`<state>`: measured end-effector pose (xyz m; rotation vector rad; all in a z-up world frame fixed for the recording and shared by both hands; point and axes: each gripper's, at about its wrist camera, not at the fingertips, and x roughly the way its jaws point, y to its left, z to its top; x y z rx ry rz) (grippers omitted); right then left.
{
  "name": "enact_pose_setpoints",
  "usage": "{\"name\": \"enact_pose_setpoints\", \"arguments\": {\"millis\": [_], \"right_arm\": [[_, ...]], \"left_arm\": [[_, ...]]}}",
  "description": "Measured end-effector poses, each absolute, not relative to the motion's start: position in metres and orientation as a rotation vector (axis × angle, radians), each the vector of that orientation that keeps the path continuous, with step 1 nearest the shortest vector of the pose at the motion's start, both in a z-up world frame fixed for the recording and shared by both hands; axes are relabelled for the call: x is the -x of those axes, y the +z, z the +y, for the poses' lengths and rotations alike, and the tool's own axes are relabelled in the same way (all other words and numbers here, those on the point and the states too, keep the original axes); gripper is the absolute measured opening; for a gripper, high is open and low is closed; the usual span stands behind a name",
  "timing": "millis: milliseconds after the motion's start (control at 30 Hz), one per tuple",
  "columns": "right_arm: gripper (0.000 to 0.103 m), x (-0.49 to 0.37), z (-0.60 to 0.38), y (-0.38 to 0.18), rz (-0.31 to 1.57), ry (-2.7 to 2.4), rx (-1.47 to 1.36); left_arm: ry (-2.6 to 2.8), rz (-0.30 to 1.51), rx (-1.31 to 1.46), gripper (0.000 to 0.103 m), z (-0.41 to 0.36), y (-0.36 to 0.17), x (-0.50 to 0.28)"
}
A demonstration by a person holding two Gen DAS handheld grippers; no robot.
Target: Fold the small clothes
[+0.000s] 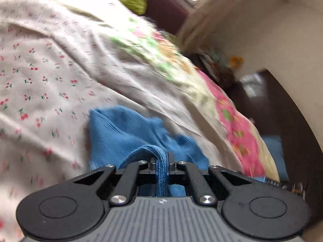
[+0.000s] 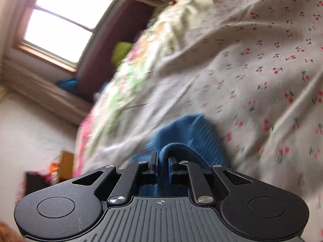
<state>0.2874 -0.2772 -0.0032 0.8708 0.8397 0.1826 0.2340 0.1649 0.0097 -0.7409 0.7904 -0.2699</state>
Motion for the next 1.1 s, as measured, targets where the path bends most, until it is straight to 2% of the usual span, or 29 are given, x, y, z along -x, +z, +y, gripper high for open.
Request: {"name": "enact_pose_setpoints", "arguments": {"millis": [133, 200, 233, 300, 333, 500, 700, 867, 900, 933, 1033, 1100], "right_arm": [[0.014, -0.289, -0.274, -0.018, 0.850, 0.157, -0.861], [0.018, -0.279, -0.273, -0.015, 0.828, 0.147, -0.802], [0.019, -0.274, -0.271, -0.013, 0.817, 0.145, -0.766], [0.021, -0.264, -0.272, -0.009, 0.796, 0.148, -0.700], [0.022, -0.260, -0.271, -0.006, 0.784, 0.146, -0.663], [0.025, -0.244, -0.264, 0.009, 0.712, 0.161, -0.494], [0.025, -0.255, -0.226, 0.005, 0.773, 0.269, -0.286], [0.021, -0.290, -0.230, -0.018, 0.809, 0.161, -0.267], [0.016, -0.295, -0.236, -0.023, 0.822, 0.130, -0.279], [0.016, -0.297, -0.240, -0.026, 0.828, 0.117, -0.287], [0.016, -0.287, -0.244, -0.022, 0.810, 0.110, -0.259], [0.021, -0.276, -0.240, -0.015, 0.795, 0.108, -0.211]], "left_arm": [[-0.148, 0.851, 0.782, 0.022, 0.178, -0.024, -0.261], [-0.109, 0.848, 0.794, 0.030, 0.183, -0.030, -0.259], [-0.093, 0.836, 0.789, 0.037, 0.185, -0.030, -0.255], [-0.046, 0.808, 0.781, 0.057, 0.188, -0.031, -0.245], [-0.028, 0.791, 0.785, 0.060, 0.194, -0.029, -0.238], [0.010, 0.734, 0.748, 0.063, 0.192, -0.017, -0.213], [-0.076, 0.736, 0.574, 0.064, 0.157, -0.005, -0.211], [-0.112, 0.771, 0.493, 0.064, 0.132, -0.015, -0.232], [-0.095, 0.778, 0.469, 0.065, 0.131, -0.019, -0.234], [-0.062, 0.793, 0.437, 0.065, 0.130, -0.024, -0.239], [0.045, 0.859, 0.389, 0.065, 0.140, -0.043, -0.244], [0.035, 0.845, 0.430, 0.066, 0.150, -0.047, -0.236]]}}
